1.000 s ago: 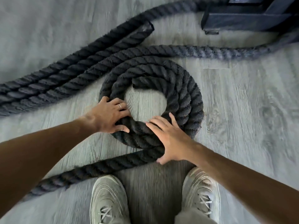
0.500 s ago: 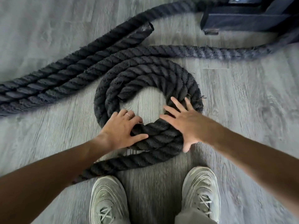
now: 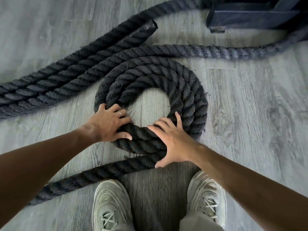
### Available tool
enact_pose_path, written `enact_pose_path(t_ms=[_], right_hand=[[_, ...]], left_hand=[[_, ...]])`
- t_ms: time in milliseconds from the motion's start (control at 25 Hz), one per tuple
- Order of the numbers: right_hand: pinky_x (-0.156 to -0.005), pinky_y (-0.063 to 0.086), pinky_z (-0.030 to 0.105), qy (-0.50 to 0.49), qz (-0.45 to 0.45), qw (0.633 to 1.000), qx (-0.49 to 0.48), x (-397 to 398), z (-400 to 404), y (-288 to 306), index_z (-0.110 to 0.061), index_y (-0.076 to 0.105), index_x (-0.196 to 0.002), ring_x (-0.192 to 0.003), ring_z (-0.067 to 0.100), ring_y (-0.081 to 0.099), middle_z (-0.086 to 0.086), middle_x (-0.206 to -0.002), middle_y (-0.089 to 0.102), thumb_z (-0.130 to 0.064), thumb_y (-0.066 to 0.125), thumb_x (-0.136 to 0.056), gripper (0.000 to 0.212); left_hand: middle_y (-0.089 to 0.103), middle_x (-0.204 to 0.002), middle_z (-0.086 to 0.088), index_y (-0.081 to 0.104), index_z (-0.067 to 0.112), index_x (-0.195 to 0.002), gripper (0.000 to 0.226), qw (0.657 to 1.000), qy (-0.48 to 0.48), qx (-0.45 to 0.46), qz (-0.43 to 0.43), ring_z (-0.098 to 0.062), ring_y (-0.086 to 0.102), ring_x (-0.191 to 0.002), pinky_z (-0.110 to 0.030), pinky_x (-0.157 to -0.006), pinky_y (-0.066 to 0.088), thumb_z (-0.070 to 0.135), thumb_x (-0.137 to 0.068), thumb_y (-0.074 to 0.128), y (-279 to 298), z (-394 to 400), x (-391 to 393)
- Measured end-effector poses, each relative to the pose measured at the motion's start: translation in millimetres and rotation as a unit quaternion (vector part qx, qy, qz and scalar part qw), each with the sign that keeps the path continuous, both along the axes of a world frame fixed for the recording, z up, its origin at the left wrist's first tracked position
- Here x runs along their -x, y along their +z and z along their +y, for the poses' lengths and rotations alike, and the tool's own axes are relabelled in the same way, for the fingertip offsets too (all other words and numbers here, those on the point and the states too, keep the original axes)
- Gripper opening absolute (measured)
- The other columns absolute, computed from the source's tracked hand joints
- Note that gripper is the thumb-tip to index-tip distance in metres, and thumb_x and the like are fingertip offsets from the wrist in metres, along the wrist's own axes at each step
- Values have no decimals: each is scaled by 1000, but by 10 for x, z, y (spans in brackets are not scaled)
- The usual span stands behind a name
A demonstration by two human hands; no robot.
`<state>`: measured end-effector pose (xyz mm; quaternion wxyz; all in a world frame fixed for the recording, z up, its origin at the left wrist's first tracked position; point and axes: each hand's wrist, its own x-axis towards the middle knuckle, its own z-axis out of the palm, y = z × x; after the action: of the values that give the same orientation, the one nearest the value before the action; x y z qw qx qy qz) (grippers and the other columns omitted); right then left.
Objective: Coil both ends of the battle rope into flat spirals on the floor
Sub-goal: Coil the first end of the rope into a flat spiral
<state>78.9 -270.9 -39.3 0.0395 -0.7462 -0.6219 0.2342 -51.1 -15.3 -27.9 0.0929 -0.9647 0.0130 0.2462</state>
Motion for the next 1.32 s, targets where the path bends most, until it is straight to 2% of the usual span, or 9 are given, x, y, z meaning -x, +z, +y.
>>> enact_pose_path(t_ms=[200,400,520,600,680,880,1080,1200,1320], right_hand=[[-116,-22,58,73,6,995,73,-567,86,234,-35,25,-154,-149,14,8,-8,-149,34,-84,76,-42,132],[-114,-9,73,36,-48,996,68,141,104,142,-22,11,-161,-150,37,10,15,-160,23,-83,79,-44,147],[-115,-10,71,-26,-57,997,42,492,89,57,-15,9,-161,-150,42,8,18,-160,22,-77,81,-52,144],[-116,-11,68,-39,-52,998,26,493,95,22,-16,9,-161,-149,40,9,14,-159,22,-74,80,-54,141],[-116,-15,65,-42,-39,998,11,465,84,-16,-18,12,-161,-149,38,11,12,-158,23,-70,80,-53,138],[-118,-16,60,41,-37,998,11,23,4,-13,-26,14,-161,-151,31,10,4,-160,22,-67,81,-53,134],[-120,-9,61,42,-33,998,40,-250,3,134,-32,16,-159,-153,26,5,-1,-161,23,-67,84,-48,135],[-117,-6,69,8,-49,997,53,113,112,112,-24,9,-160,-153,33,0,11,-163,18,-84,78,-44,148],[-112,-13,73,-18,-51,996,65,375,253,65,-19,-1,-160,-153,37,-3,14,-165,14,-84,77,-47,152]], left_hand=[[56,-120,6,59,36,-119,92,988,135,2,-71,-23,41,-117,-55,-85,40,91,-78,-3,-146,-524,169],[58,-130,-9,69,28,-116,87,986,-13,9,-166,-36,40,-131,-69,-107,22,89,-84,16,-123,-185,102],[52,-144,-3,64,31,-127,93,990,-121,5,-66,-30,18,-148,-71,-113,8,92,-81,12,-26,194,-72],[41,-154,3,56,32,-136,98,991,-134,-17,-1,-25,-3,-152,-72,-114,4,91,-80,1,-46,293,-124],[39,-155,5,53,31,-138,97,989,-140,-34,8,-26,-9,-152,-73,-114,4,87,-83,-4,-86,296,-98],[60,-127,1,69,23,-114,84,990,-66,33,-121,-35,25,-146,-74,-108,23,82,-90,14,-172,-21,128],[61,-124,-3,69,20,-114,84,982,-9,53,-179,-36,32,-142,-74,-107,27,82,-91,17,-269,-278,134],[45,-148,-10,63,31,-126,84,986,-55,40,-152,-38,22,-146,-77,-110,17,88,-85,18,-154,18,53],[4,-166,-1,38,54,-141,86,997,-57,6,-41,-40,-2,-151,-77,-109,9,99,-73,14,-52,304,-44]])
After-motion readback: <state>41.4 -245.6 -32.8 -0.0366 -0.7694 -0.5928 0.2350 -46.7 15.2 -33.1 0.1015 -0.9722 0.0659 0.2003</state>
